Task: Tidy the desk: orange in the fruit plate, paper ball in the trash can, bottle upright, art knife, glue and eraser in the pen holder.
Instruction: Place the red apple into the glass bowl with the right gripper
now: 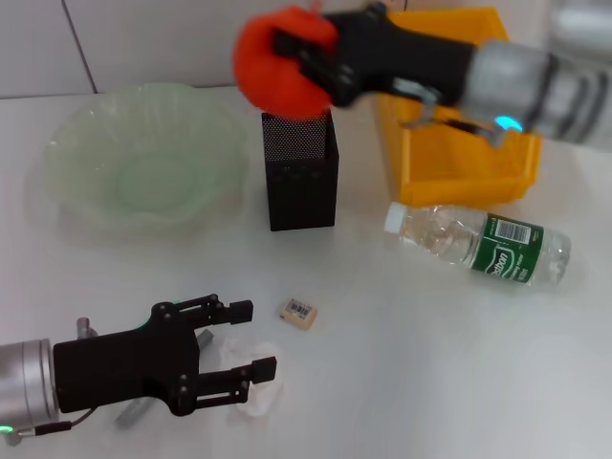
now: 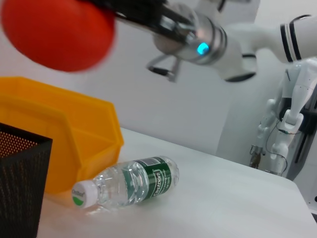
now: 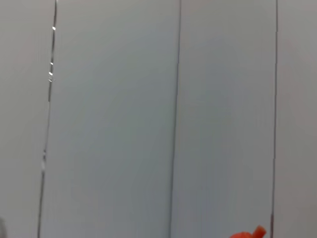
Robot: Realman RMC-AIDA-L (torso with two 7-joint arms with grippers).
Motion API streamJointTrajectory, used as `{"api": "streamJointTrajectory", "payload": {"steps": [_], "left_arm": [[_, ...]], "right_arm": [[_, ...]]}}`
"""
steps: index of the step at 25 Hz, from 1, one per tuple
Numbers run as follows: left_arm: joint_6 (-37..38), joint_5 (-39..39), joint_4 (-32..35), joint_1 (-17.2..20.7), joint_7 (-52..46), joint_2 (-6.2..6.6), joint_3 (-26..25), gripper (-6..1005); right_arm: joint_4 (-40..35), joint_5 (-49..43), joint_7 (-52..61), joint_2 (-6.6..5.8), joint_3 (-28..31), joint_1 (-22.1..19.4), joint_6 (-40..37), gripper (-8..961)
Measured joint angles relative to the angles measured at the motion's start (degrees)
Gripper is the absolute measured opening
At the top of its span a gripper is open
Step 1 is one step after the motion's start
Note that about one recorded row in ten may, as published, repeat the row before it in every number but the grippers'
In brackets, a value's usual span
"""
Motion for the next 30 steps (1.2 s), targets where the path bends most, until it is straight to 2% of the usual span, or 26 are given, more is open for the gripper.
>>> {"api": "streamJointTrajectory", "payload": {"steps": [5,10,21,30], "left_arm": [[-0.4,-0.3,-0.6,0.3,0.6,-0.07,0.0,756],[-0.2,-0.4,-0.7,0.4,0.4,-0.13,-0.3,756],[0.4,-0.7,-0.1,-0.3,-0.9,-0.06,-0.5,756],[1.2,-0.9,-0.2,-2.0,-1.0,-0.15,-0.1,755]], "right_arm": [[2.5,0.1,4.8,-0.03,-7.4,9.9,17.3,52],[3.5,0.1,8.4,0.11,-15.6,16.3,26.3,45],[6.3,0.1,8.4,0.65,-24.3,23.2,36.3,43],[7.1,3.5,7.9,0.65,-27.9,23.9,42.3,57]]}}
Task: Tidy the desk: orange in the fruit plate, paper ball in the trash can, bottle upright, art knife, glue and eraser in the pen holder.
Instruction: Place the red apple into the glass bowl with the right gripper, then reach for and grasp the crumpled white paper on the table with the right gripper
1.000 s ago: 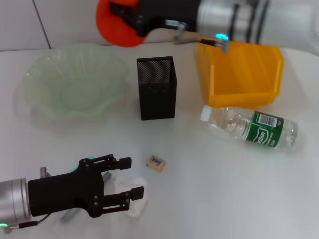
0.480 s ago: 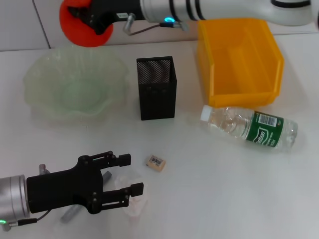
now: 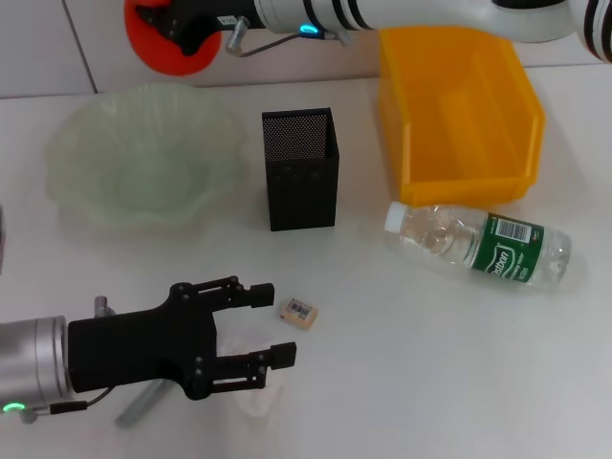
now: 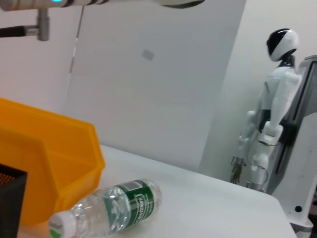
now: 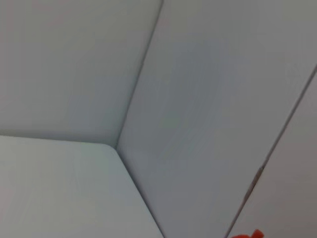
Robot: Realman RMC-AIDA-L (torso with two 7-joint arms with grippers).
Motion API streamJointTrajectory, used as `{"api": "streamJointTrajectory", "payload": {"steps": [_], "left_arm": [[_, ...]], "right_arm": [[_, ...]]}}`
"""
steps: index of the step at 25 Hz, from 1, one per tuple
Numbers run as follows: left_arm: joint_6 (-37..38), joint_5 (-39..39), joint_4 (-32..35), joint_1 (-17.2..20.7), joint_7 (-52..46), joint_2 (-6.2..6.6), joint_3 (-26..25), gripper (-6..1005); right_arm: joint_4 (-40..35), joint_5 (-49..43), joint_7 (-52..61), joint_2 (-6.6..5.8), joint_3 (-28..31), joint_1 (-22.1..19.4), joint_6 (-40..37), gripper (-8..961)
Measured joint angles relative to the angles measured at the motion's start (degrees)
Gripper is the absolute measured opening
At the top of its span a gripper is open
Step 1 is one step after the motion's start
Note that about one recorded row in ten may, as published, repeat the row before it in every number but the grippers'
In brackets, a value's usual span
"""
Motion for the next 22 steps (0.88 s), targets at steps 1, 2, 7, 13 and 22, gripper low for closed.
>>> {"api": "streamJointTrajectory", "payload": {"steps": [1,2,7,13,22], "left_arm": [[0.0,0.0,0.0,0.0,0.0,0.0,0.0,755],[0.0,0.0,0.0,0.0,0.0,0.0,0.0,755],[1.6,-0.2,0.4,-1.0,-0.3,0.07,-0.2,755],[1.8,0.1,1.0,-0.6,-0.4,0.34,-0.3,755],[1.8,0.2,1.3,0.2,0.6,0.53,-0.4,755]], "right_arm": [[0.0,2.3,-0.4,0.0,-1.9,0.1,0.3,74],[0.0,2.3,-0.4,0.0,-1.9,0.1,0.3,91],[-0.5,5.3,-0.3,-0.02,-4.5,0.1,0.8,177],[-0.6,6.3,0.7,-0.02,-4.6,0.3,0.8,337],[-13.7,5.9,19.8,-0.51,-6.6,-10.0,-7.9,725]]}}
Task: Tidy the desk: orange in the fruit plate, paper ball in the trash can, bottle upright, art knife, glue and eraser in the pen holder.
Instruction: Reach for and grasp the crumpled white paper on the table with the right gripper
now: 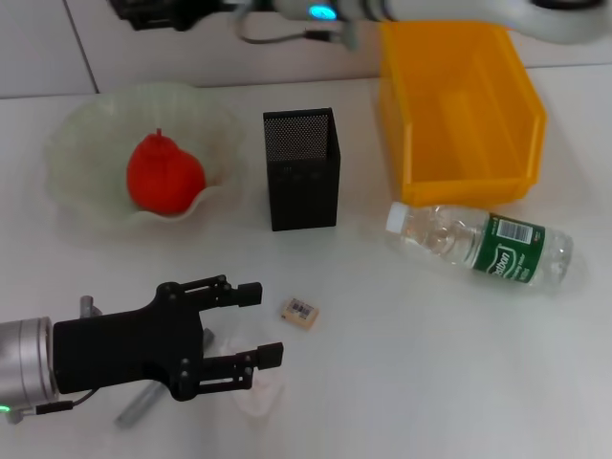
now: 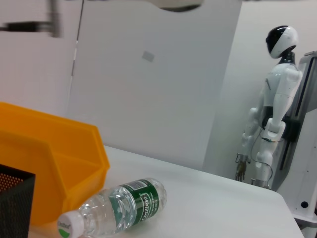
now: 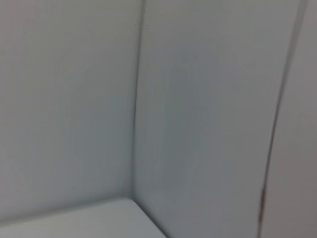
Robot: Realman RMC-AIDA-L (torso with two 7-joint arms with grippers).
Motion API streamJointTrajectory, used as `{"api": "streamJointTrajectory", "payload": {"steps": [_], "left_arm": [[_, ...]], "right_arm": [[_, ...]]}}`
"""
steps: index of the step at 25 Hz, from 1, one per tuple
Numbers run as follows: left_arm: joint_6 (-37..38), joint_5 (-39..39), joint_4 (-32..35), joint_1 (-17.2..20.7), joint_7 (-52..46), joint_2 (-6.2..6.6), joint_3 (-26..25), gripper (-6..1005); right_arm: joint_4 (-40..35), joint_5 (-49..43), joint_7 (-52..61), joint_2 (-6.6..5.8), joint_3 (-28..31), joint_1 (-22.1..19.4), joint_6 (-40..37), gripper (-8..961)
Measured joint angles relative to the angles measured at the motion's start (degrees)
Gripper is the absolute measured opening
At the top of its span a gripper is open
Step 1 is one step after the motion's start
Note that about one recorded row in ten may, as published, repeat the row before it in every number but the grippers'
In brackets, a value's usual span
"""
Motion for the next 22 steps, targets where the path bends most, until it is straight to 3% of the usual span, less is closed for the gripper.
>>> {"api": "streamJointTrajectory", "payload": {"steps": [3,4,5,8,9,10,13,14,15,19,22], "left_arm": [[0.3,0.0,0.6,0.5,0.3,0.13,-0.1,755],[0.1,0.0,0.6,0.9,1.0,0.2,-0.1,755],[0.1,0.0,0.6,0.9,1.0,0.2,-0.1,755],[-0.1,0.0,1.0,1.7,1.9,0.27,-0.2,755],[-0.2,0.0,1.1,2.1,1.9,0.44,-0.6,755],[-0.2,0.0,1.1,2.1,1.9,0.44,-0.6,755],[0.3,0.0,1.1,3.1,1.9,0.66,-1.7,755],[0.8,0.0,1.1,3.7,1.9,0.77,-2.5,755],[0.8,0.0,1.1,3.7,1.9,0.77,-2.5,755],[0.7,0.0,1.0,4.7,1.9,1.25,-4.5,755],[1.0,0.0,1.0,4.9,1.8,1.36,-5.1,755]], "right_arm": [[-17.3,-0.3,10.8,-0.35,-2.1,-13.9,-7.3,759],[-28.0,-2.1,16.3,-0.36,-1.7,-21.8,-12.1,759],[-28.0,-2.1,16.3,-0.36,-1.7,-21.8,-12.1,759],[-39.9,-10.1,25.6,-0.18,3.0,-29.3,-22.5,760],[-43.4,-16.8,31.4,-0.21,8.5,-30.4,-32.8,760],[-43.4,-16.8,31.4,-0.21,8.5,-30.4,-32.8,760],[-44.5,-23.6,34.9,-0.73,15.2,-29.5,-48.1,760],[-45.0,-25.7,35.1,-1.13,18.6,-29.0,-56.7,760],[-45.0,-25.7,35.1,-1.13,18.6,-29.0,-56.7,760],[-47.5,-29.1,33.4,-1.37,21.3,-29.5,-69.0,759],[-47.7,-31.3,30.7,-0.81,20.7,-30.0,-70.4,757]]}}
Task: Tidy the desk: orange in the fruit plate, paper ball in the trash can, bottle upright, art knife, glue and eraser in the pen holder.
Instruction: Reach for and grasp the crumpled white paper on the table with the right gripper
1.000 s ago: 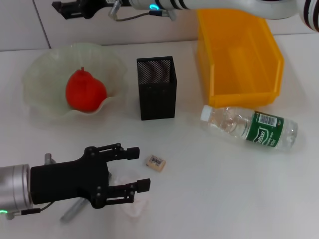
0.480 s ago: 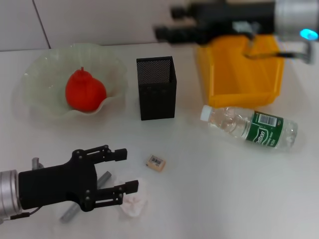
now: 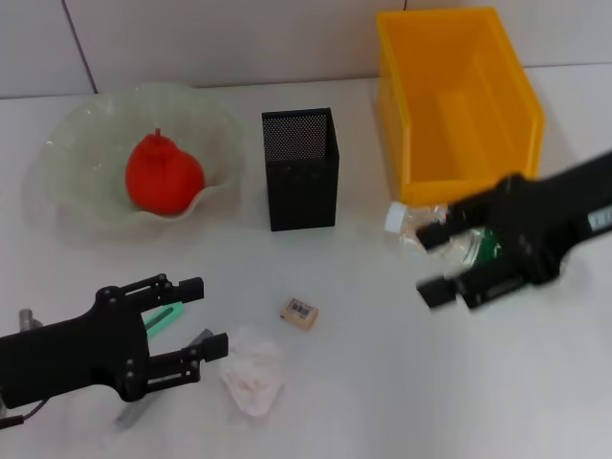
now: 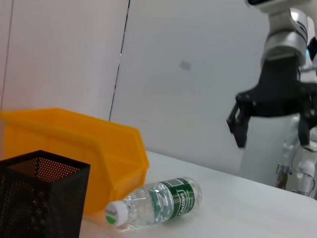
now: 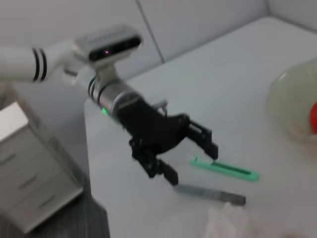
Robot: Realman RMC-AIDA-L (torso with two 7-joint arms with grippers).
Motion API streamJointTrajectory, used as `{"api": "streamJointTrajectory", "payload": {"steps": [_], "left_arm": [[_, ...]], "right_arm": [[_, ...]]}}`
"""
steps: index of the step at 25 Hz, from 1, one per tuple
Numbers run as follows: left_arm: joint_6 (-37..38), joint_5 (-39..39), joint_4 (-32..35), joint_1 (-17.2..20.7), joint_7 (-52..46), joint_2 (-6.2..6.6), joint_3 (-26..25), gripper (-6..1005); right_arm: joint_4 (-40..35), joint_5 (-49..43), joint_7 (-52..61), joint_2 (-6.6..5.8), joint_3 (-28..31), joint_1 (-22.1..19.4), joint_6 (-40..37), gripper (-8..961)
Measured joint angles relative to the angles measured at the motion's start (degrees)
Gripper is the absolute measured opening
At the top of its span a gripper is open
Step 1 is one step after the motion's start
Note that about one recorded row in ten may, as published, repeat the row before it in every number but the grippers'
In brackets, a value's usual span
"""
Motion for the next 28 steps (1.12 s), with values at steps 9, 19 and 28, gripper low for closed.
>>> {"api": "streamJointTrajectory", "payload": {"steps": [9,19,28], "left_arm": [[-0.2,0.9,0.1,0.4,0.2,0.21,0.0,755],[-0.5,1.0,0.3,0.5,0.2,0.06,-0.1,755],[-1.4,1.0,1.8,0.7,0.2,0.22,-0.1,755]], "right_arm": [[5.9,-1.5,-6.2,1.17,-16.1,-2.9,12.8,749],[9.4,-1.8,-6.4,1.28,-35.8,-2.0,28.4,741],[11.1,1.7,-5.6,1.3,-41.2,-1.8,36.5,734]]}}
